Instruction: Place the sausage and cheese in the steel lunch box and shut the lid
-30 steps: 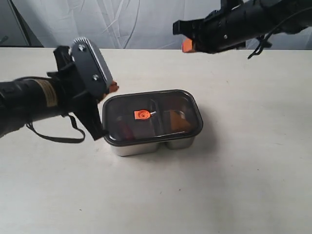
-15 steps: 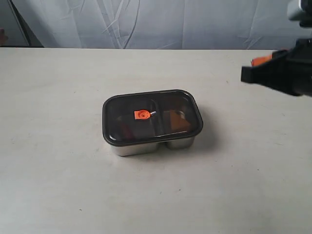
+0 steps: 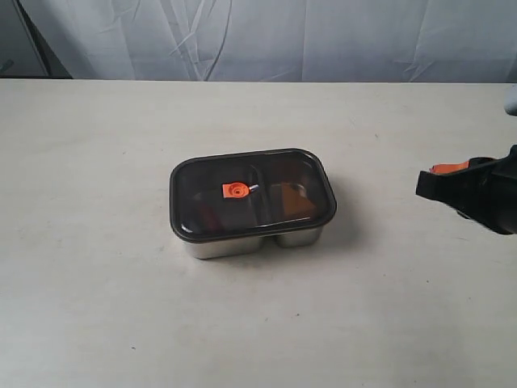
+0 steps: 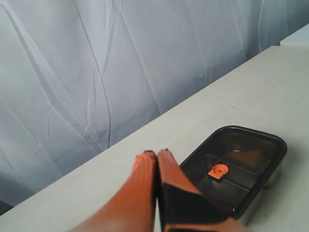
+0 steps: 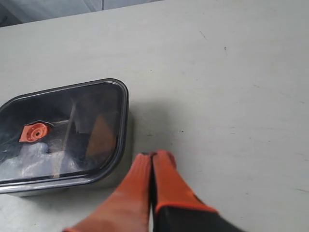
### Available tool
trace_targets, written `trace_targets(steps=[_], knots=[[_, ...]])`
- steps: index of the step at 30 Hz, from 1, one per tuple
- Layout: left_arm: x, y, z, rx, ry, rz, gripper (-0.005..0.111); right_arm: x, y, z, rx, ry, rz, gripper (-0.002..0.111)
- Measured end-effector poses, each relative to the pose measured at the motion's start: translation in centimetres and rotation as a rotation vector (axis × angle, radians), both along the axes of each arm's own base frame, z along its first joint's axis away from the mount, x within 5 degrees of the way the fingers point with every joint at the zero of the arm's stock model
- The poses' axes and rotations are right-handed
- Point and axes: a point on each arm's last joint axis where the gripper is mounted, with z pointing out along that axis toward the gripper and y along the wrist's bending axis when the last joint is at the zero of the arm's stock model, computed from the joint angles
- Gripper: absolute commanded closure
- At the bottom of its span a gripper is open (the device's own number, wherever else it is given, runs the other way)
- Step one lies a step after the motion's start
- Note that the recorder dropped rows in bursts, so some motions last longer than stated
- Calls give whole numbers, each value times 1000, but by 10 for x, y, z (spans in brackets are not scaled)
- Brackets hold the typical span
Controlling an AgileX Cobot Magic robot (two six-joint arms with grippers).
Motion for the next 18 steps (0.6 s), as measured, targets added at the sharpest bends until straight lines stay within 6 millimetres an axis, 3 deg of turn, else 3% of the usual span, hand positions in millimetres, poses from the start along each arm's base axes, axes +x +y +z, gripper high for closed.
trace_targets(steps=[18], knots=[[-1,0,0,-9,0,-2,107,0,0,0,14,1,-12,109]])
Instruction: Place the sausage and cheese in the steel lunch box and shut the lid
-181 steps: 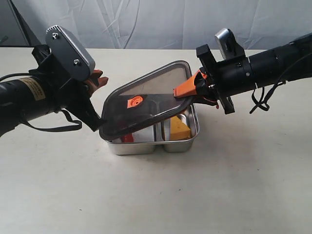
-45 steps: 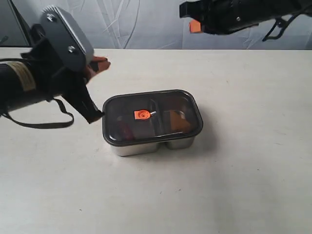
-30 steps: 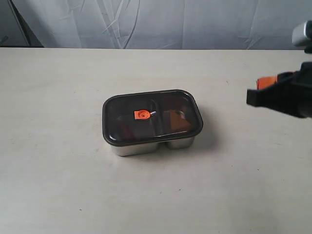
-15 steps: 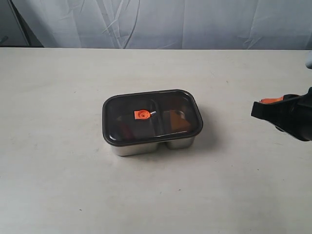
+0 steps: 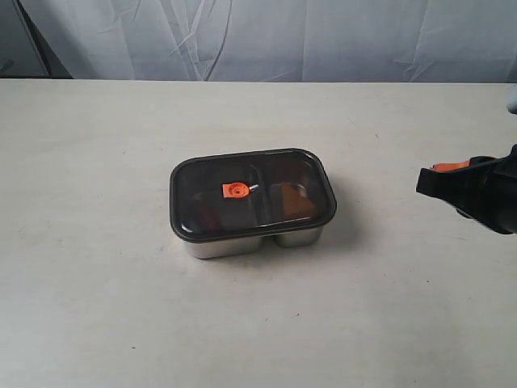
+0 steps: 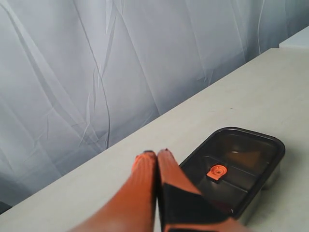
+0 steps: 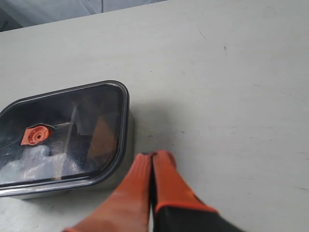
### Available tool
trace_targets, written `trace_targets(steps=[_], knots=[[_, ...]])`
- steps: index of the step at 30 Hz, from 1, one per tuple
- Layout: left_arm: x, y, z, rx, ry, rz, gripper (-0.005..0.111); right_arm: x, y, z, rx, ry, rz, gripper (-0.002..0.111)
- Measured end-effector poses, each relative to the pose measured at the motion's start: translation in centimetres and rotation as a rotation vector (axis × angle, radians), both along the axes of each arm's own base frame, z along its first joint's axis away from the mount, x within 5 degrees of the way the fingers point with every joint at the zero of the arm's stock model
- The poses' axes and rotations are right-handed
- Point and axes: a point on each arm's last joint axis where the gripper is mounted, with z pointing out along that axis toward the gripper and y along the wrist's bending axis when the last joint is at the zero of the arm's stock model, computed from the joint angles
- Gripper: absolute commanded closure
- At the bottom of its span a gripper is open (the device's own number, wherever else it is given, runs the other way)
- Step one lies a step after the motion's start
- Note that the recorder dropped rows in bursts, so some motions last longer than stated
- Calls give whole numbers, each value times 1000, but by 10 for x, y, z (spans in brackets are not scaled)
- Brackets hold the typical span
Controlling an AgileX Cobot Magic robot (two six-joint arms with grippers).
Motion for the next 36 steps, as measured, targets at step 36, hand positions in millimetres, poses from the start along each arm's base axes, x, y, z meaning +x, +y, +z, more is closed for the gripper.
trace_targets(steps=[36], knots=[[-21,29,-82,-31,8,422,107,0,0,0,-1,-6,-5,109]])
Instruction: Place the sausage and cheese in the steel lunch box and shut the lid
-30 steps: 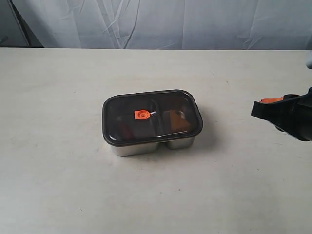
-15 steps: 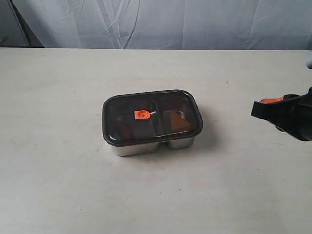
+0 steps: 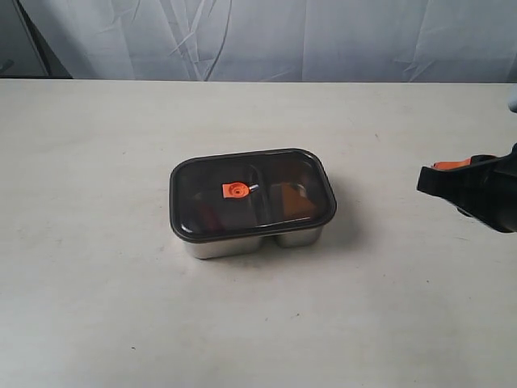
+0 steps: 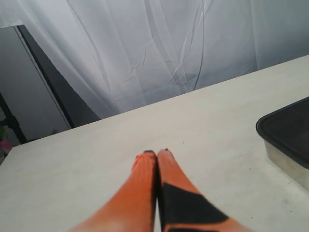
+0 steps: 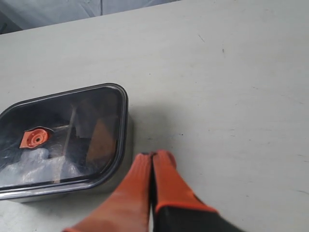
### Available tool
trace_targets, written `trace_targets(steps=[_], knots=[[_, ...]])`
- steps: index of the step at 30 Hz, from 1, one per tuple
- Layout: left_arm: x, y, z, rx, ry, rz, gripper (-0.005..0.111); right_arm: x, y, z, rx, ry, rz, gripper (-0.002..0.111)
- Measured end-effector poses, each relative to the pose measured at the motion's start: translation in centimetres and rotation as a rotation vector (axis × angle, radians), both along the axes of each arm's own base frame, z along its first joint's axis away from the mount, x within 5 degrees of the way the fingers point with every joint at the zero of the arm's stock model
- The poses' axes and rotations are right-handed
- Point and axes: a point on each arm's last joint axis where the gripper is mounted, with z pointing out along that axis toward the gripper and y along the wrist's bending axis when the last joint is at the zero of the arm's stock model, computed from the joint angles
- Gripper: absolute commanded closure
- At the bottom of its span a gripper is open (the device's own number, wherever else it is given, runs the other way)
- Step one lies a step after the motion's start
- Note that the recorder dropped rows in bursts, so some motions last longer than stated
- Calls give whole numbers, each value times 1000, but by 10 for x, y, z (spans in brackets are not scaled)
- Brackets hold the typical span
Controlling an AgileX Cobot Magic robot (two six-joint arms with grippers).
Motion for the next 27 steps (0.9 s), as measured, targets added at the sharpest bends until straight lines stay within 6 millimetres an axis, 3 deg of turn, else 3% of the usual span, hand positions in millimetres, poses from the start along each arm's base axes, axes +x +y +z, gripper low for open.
trace_targets(steps=[16,23,27], knots=[[0,0,-1,7,6,2,107,-2,-1,4,6,-23,-1,109],[0,0,-1,9,6,2,107,-22,-7,24,47,-151,0,109],[0,0,-1,13,5,4,107,-43,-13,25,69,-218,0,109]])
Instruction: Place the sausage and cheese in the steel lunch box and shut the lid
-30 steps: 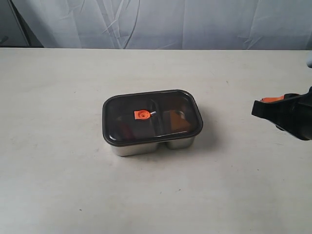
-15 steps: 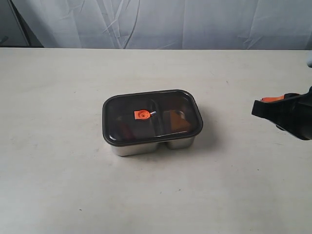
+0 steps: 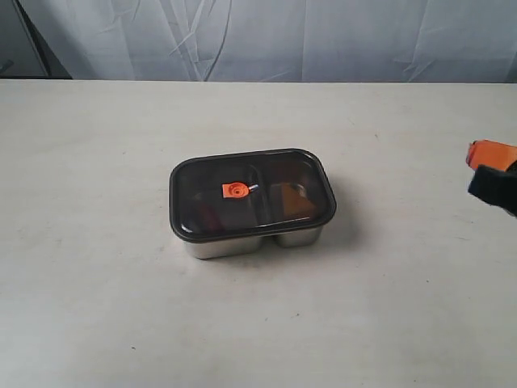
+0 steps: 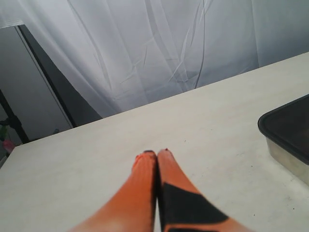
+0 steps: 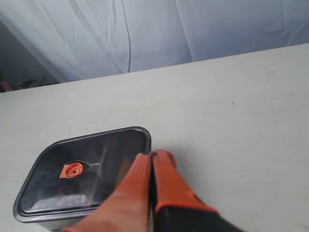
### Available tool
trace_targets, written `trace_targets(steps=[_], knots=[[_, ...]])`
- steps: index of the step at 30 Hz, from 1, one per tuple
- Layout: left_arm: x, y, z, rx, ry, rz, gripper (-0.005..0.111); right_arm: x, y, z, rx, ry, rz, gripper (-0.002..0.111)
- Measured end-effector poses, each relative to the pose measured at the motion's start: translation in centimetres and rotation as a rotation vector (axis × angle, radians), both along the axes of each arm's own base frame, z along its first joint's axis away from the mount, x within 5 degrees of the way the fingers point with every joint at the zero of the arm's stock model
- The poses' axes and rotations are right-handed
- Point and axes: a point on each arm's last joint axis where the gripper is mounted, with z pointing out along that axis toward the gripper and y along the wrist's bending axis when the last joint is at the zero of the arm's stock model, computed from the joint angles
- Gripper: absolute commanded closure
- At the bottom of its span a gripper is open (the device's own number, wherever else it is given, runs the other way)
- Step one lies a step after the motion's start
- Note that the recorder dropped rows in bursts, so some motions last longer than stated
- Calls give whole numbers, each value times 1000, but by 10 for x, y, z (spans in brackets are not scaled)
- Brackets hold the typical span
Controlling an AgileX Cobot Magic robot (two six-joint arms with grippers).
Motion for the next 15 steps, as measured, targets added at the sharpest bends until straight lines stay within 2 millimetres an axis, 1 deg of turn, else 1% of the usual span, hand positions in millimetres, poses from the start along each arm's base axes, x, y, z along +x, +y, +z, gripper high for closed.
trace_targets(steps=[2,4,6,9,11,15], knots=[[0,0,0,0,0,0,107,-12,-5,-3,13,-36,-11,109],[0,0,0,0,0,0,107,-21,-11,-11,30,-51,-43,109],[0,0,0,0,0,0,107,-29,-18,-19,43,-65,-91,109],[0,0,0,0,0,0,107,-40,-30,-26,51,-109,-184,109],[0,0,0,0,2,0,107,-48,-35,-21,48,-181,-237,109],[0,0,-1,0,6,0,107,-58,-38,-13,-12,-299,-251,109]])
